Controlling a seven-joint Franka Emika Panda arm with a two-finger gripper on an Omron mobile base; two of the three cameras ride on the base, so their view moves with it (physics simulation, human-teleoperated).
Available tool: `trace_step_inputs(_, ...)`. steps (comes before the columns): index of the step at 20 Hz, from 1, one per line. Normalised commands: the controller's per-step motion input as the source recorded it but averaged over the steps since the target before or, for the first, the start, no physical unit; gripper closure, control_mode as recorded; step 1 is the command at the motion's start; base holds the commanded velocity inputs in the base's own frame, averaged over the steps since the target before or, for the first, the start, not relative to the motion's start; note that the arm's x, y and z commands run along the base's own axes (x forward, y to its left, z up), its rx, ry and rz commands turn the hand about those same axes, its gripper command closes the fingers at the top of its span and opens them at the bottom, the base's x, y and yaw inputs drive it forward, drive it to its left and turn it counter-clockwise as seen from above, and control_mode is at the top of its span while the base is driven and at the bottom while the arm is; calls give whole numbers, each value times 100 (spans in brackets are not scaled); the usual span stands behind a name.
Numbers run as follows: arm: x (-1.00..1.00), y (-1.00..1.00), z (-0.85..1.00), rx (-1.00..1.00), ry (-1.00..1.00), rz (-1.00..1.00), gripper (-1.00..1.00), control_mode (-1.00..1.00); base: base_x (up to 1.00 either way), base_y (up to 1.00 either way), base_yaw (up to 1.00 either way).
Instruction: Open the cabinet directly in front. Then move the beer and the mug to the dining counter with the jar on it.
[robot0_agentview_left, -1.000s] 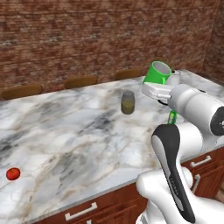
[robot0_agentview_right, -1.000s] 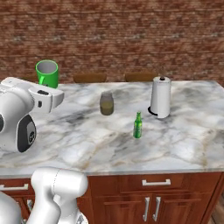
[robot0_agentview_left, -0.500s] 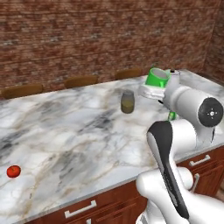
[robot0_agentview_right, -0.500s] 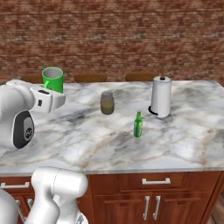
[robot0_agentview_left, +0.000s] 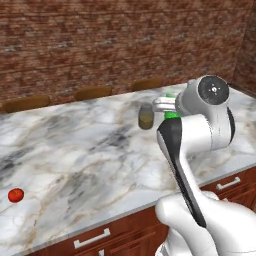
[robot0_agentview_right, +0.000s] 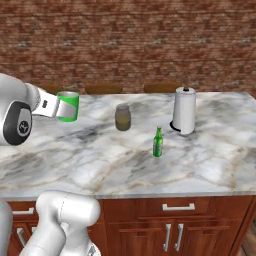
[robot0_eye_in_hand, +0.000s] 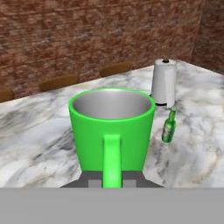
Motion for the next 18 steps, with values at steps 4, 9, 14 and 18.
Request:
trace_step_inputs(4, 0, 0, -8, -4, 9, 0, 100, -100, 0, 0, 0)
trace_step_inputs(9, 0, 0, -57, -8, 11, 0, 100, -100, 0, 0, 0)
trace_step_inputs(14, 0, 0, -95, -14, 18, 0, 100, -100, 0, 0, 0)
trace_step_inputs(18, 0, -1, -85, -8, 13, 0, 100, -100, 0, 0, 0)
